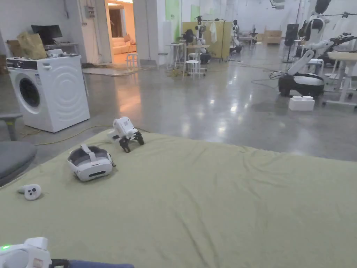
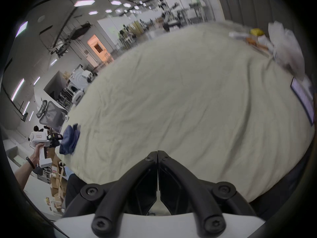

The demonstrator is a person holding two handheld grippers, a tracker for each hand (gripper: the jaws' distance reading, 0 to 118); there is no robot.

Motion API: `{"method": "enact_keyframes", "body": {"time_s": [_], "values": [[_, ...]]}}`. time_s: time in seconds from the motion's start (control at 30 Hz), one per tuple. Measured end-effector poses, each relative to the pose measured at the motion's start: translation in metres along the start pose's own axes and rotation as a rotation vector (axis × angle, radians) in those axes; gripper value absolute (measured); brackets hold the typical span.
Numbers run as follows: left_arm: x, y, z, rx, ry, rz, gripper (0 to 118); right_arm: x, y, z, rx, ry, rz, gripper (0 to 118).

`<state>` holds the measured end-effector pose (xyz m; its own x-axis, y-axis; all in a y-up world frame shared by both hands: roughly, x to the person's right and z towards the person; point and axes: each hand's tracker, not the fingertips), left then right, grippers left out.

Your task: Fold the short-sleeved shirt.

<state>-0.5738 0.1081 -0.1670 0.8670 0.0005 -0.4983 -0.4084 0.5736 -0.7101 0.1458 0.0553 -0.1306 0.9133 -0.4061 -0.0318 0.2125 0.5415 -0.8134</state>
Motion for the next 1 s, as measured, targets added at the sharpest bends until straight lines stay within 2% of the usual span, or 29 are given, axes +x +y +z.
{"method": "enact_keyframes", "body": {"time_s": [0.03,0.1,0.13,0.17,0.27,0.3,0.33,0.4,0.47,0.5,0.53,0.6,0.7,0.83,0.9,1.0], "values": [[0.007,0.002,0.024,0.091,0.025,-0.097,83,-0.011,0.01,0.038,0.066,0.041,0.023,0],[0.022,0.0,0.079,0.271,0.011,-0.225,83,-0.012,0.021,0.065,0.144,0.043,0.058,0],[0.032,-0.002,0.11,0.349,-0.015,-0.226,83,-0.012,0.029,0.081,0.207,0.029,0.116,0],[0.041,-0.004,0.136,0.412,-0.051,-0.222,83,-0.024,0.043,0.095,0.337,0.038,0.268,0],[0.088,-0.03,0.228,0.594,-0.196,-0.231,81,-0.033,0.051,0.142,0.483,0.031,0.326,0],[0.105,-0.045,0.253,0.678,-0.22,-0.256,76,-0.036,0.052,0.159,0.531,0.035,0.348,0],[0.123,-0.062,0.273,0.746,-0.215,-0.274,66,-0.037,0.052,0.157,0.519,-0.002,0.292,0],[0.154,-0.091,0.302,0.873,-0.2,-0.247,48,-0.041,0.059,0.178,0.609,-0.006,0.303,0],[0.181,-0.118,0.324,0.931,-0.255,-0.299,23,-0.048,0.051,0.195,0.678,-0.036,0.327,0],[0.185,-0.127,0.318,0.973,-0.276,-0.324,19,-0.051,0.052,0.206,0.718,-0.046,0.337,0],[0.196,-0.143,0.328,1.018,-0.274,-0.35,15,-0.051,0.05,0.215,0.706,-0.049,0.315,0],[0.217,-0.168,0.345,1.034,-0.218,-0.313,1,-0.06,0.035,0.227,0.759,-0.057,0.353,0],[0.224,-0.186,0.355,1.019,-0.319,-0.341,0,-0.07,0.016,0.243,0.817,-0.085,0.416,0],[0.224,-0.191,0.358,1.025,-0.241,-0.378,0,-0.075,0.005,0.251,0.84,-0.074,0.433,0],[0.22,-0.186,0.359,1.013,-0.314,-0.355,0,-0.075,0.006,0.249,0.837,-0.068,0.438,0],[0.218,-0.183,0.358,1.011,-0.333,-0.331,0,-0.077,0.008,0.245,0.833,-0.083,0.438,0]]}}
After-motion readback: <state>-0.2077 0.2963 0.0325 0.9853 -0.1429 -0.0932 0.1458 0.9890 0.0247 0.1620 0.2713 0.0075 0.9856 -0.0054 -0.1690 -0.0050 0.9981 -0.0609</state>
